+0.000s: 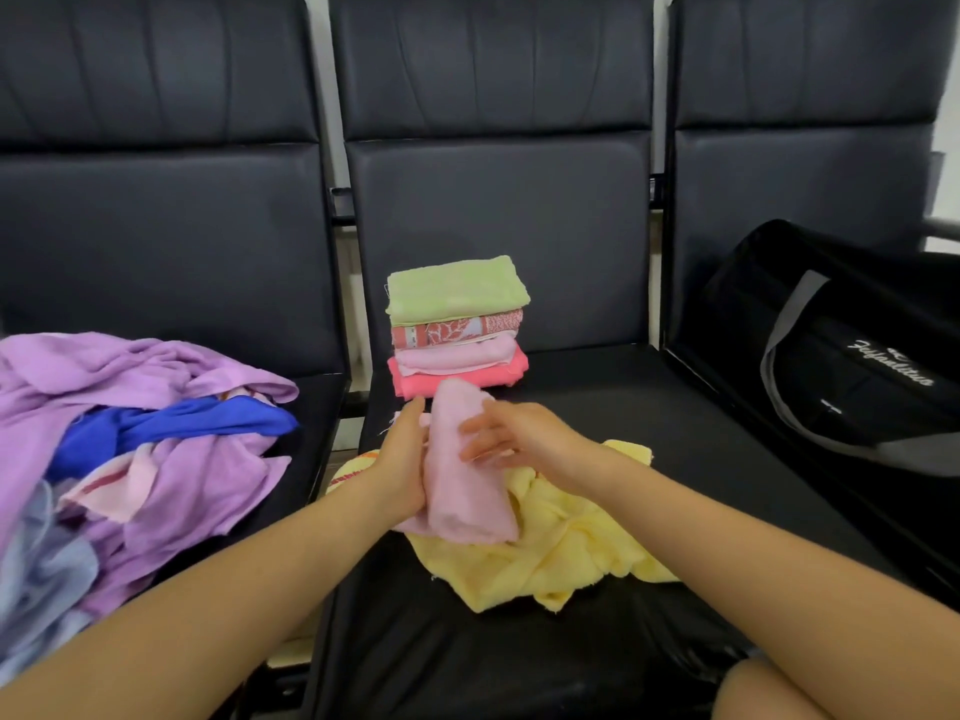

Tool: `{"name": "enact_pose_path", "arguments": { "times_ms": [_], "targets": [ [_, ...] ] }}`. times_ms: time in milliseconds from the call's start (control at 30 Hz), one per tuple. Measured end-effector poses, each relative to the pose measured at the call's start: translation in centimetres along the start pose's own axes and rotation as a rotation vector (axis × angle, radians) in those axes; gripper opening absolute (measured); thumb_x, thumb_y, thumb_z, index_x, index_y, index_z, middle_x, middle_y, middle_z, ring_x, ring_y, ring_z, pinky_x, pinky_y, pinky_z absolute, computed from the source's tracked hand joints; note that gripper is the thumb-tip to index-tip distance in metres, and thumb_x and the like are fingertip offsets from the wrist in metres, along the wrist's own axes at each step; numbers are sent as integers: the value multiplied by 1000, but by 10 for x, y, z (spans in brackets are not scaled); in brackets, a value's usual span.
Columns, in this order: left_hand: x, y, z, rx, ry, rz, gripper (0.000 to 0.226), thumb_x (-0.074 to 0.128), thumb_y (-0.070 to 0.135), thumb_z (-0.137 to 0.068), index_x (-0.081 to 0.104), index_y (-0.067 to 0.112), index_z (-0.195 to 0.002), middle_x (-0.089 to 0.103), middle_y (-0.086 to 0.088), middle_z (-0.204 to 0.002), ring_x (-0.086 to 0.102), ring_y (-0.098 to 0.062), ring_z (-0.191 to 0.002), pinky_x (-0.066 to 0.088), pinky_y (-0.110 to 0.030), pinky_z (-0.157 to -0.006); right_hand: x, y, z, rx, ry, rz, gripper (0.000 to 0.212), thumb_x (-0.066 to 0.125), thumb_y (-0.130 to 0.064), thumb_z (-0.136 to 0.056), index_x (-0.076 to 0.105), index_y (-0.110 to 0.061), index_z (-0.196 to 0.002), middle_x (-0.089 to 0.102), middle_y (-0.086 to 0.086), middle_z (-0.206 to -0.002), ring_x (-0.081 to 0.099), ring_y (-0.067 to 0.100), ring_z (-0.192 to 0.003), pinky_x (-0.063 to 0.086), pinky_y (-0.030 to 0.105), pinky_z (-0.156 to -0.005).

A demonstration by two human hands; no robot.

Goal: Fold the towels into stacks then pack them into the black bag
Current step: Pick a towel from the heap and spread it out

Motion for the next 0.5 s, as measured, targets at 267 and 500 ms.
{"name": "enact_pose_path", "arguments": {
  "times_ms": [267, 500],
  "targets": [
    [-23, 14, -4, 149, 206, -462, 30, 46, 24, -96, 54, 10, -122, 59, -14, -120, 56, -33, -111, 44, -46, -101, -4, 24, -3, 35, 113, -37, 16, 56, -16, -90, 68, -6, -95, 65, 4, -77, 59, 15, -68, 49, 25, -65],
    [-52, 46, -5, 351, 331, -1053, 34, 35, 25, -102, 55, -1, -112, 58, -16, -112, 52, -27, -94, 38, -32, -78, 24, 53, -12, 127, 25, 215, 39, 60, -39, -89, 61, -8, -113, 64, 5, -98, 60, 18, -86, 52, 31, -76]
  ]
}}
Point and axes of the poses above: each hand's wrist, its own z-axis away from the middle knuckle, its own x-axis out of the palm, y = z × x, the point moved 8 cm from there along -z, towards the middle knuckle
